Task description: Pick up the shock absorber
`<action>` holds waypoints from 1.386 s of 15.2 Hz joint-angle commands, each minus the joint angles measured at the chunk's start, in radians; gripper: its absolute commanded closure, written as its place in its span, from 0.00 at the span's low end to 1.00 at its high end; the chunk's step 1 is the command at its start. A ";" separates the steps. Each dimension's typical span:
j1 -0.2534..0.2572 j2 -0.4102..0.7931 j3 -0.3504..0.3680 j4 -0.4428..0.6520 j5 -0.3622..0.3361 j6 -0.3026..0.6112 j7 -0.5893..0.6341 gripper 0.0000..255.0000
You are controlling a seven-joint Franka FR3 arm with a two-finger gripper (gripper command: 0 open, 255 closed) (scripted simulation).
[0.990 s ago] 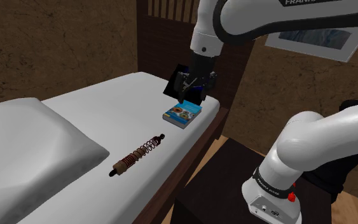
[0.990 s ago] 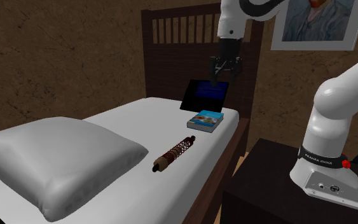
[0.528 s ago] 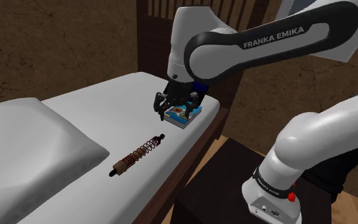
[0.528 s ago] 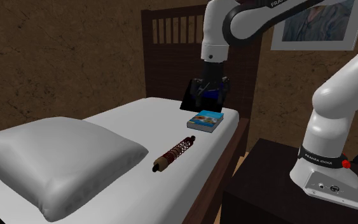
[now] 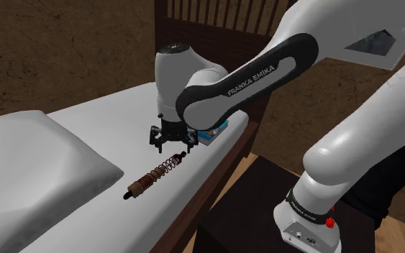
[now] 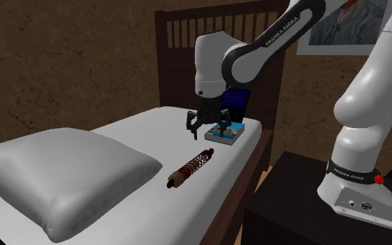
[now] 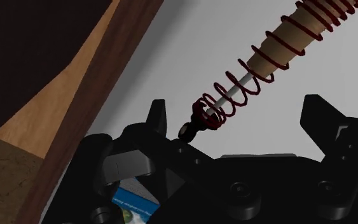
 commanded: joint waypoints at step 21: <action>0.067 0.553 -0.059 0.183 -0.669 0.034 0.696 1.00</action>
